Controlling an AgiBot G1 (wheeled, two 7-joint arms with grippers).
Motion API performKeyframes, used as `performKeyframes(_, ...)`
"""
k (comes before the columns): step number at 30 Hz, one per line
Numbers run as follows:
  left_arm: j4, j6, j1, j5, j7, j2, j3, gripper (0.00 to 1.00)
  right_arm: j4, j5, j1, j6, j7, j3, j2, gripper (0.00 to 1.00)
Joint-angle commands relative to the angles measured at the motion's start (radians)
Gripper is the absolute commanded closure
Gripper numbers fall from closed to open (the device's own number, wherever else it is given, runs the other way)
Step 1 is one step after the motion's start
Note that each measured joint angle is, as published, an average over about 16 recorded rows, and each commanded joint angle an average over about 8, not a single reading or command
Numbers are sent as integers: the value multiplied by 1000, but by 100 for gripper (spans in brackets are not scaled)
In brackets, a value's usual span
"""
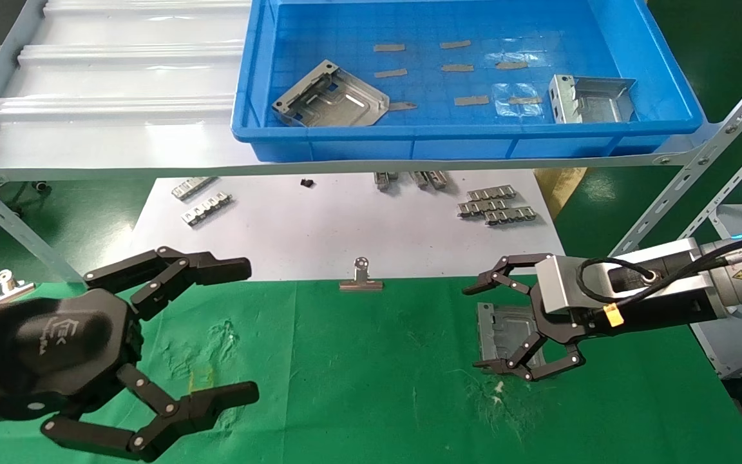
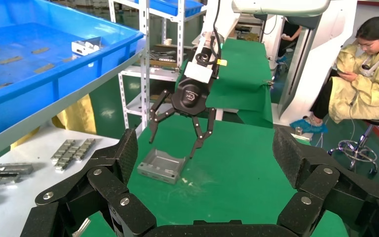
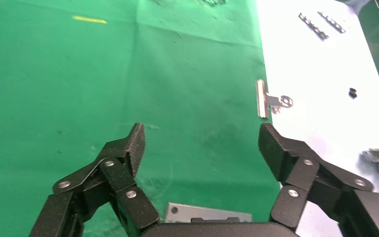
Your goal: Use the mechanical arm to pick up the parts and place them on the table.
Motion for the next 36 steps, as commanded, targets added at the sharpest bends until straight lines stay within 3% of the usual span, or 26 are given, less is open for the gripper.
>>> performKeyframes(1, 0, 0, 0, 0, 0, 0, 0, 0, -6, 33, -5, -20, 19, 15, 4, 0)
performKeyframes(15, 0, 0, 0, 0, 0, 0, 0, 0, 26, 10, -23, 2, 24, 27, 9, 0)
performKeyframes(36, 0, 0, 0, 0, 0, 0, 0, 0, 369, 112, -281, 34, 300, 347, 125, 0)
